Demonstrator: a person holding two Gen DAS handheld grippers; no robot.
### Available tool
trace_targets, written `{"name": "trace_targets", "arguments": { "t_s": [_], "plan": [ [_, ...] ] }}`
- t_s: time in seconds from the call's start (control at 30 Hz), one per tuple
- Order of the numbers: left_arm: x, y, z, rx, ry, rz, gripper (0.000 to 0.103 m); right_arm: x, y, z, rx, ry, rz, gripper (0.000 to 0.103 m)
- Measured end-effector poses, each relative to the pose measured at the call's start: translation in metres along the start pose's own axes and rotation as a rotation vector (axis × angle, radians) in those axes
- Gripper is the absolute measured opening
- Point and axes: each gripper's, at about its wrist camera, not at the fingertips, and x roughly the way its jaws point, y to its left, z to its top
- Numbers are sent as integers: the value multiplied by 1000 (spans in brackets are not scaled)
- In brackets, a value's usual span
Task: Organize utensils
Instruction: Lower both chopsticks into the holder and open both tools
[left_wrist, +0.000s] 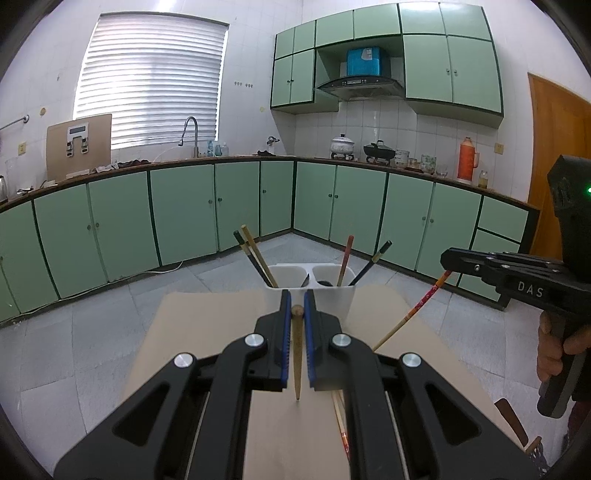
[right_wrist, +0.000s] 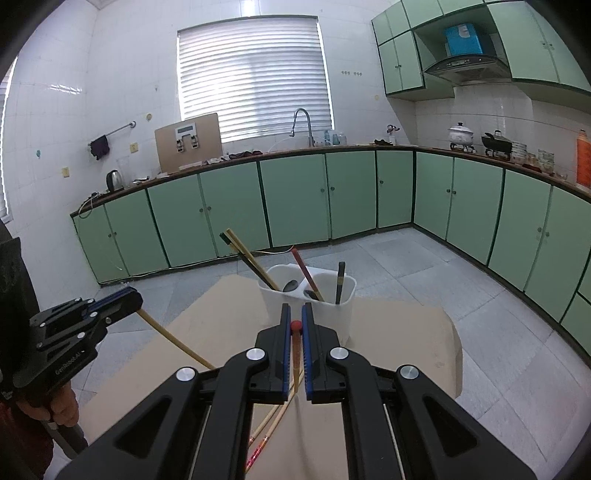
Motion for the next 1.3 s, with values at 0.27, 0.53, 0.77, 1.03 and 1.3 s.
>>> {"name": "trace_targets", "arguments": {
  "t_s": [0.27, 0.53, 0.77, 1.03, 1.3],
  "plan": [
    [-1, -4, 22, 16, -45, -3, 6, -6, 0, 15, -37, -16, -18, 6],
    [-14, -12, 52, 39, -120, -13, 6, -35, -15, 44, -66, -89, -88, 6],
    [-22, -19, 92, 45, -219, -14, 6, -46, -25, 85, -97, -164, -135, 6],
    [0, -27, 140, 44, -284, -13, 6, -26, -31, 131, -101, -221, -125, 6],
    [38, -24, 157, 23, -275, -20, 6, 19, -26, 139, -135, -159, -75, 6]
  ]
}}
